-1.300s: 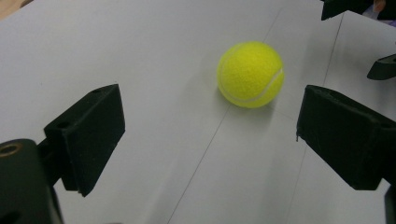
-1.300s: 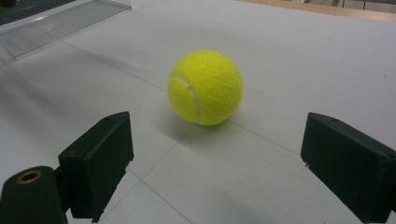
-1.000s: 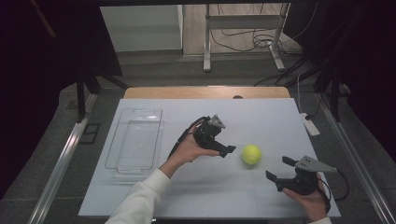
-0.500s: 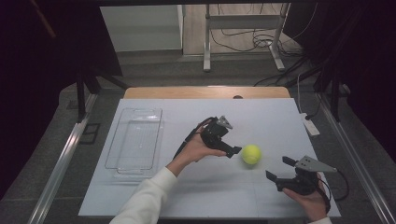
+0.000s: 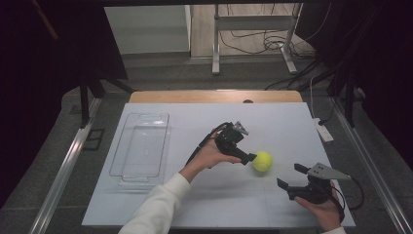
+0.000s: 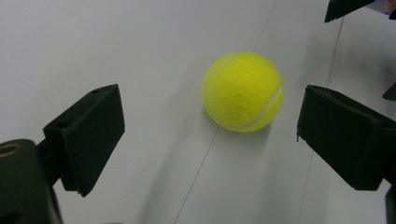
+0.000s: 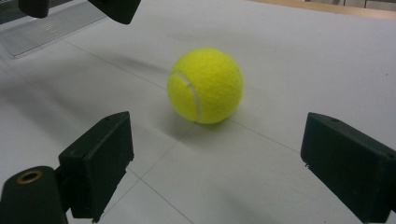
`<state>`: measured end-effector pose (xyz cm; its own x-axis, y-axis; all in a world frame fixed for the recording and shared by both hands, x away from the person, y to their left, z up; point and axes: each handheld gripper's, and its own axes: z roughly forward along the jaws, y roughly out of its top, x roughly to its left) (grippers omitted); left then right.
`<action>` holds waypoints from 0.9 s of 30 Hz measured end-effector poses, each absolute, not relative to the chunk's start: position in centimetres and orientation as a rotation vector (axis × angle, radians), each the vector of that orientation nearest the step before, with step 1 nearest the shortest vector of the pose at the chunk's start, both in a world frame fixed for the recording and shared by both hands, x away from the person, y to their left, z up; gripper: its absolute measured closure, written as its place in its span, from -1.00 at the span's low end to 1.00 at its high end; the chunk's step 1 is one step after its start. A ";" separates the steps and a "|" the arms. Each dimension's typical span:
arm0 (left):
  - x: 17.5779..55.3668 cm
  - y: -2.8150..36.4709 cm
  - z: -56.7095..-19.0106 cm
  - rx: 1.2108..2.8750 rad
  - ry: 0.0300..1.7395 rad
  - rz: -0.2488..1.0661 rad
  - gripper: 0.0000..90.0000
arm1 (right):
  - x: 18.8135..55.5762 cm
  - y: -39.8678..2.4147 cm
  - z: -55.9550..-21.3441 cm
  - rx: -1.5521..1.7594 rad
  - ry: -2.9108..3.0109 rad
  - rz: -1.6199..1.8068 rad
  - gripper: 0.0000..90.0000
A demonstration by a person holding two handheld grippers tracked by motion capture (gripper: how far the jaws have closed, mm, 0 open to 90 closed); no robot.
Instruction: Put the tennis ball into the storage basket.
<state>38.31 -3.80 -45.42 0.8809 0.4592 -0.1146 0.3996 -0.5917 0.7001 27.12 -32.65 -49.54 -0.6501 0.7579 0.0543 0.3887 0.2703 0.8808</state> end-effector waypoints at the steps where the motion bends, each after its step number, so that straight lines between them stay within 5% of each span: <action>1: 38.3 -3.9 -45.4 2.274 0.616 0.096 -0.81 | 27.1 -32.6 -49.5 1.041 2.170 1.338 -0.79; 27: 39.3 -6.7 -46.4 2.317 0.605 0.050 -0.82 | 27.2 -32.6 -49.7 1.037 2.181 1.340 -0.79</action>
